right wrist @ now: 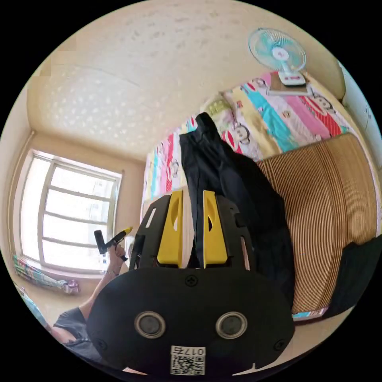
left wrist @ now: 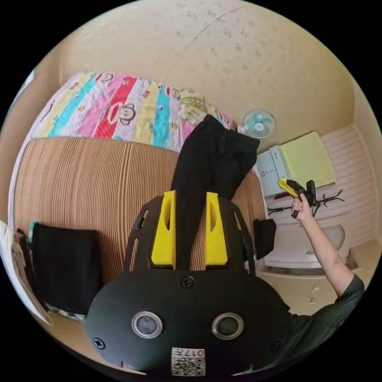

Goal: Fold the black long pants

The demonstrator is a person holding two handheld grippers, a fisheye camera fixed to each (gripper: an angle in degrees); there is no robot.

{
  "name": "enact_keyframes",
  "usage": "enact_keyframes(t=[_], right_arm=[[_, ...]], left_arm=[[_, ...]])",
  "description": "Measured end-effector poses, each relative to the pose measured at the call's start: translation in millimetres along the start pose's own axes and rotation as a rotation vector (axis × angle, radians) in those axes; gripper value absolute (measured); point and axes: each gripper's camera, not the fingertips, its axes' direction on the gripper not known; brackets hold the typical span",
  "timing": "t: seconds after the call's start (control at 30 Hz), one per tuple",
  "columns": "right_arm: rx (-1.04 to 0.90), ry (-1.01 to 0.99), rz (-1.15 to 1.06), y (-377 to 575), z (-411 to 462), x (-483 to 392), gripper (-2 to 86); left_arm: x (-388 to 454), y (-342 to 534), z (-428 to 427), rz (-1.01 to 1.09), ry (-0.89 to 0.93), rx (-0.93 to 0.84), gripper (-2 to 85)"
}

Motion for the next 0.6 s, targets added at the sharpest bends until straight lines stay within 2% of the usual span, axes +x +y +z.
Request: enact_keyframes(t=[0.07, 0.2, 0.37, 0.47, 0.53, 0.6], right_arm=[[-0.157, 0.025, 0.074, 41, 47, 54, 8.2], [-0.341, -0.026, 0.274, 152, 90, 133, 7.7], [-0.269, -0.159, 0.516, 252, 47, 176, 5.7], [-0.221, -0.1, 0.62, 296, 15, 180, 3.7], [-0.22, -0.115, 0.671, 309, 3, 177, 3.0], [-0.171, -0.148, 0.671, 311, -18, 161, 2.5]], left_arm=[[-52, 67, 76, -0.071, -0.02, -0.167, 11.4], [-82, 138, 133, -0.043, -0.072, -0.3, 13.4], [-97, 179, 183, 0.077, -0.273, -0.486, 15.3], [-112, 176, 204, 0.09, -0.382, -0.579, 11.1], [-125, 170, 206, 0.071, -0.372, -0.611, 8.2], [-138, 164, 205, 0.061, -0.25, -0.669, 4.3]])
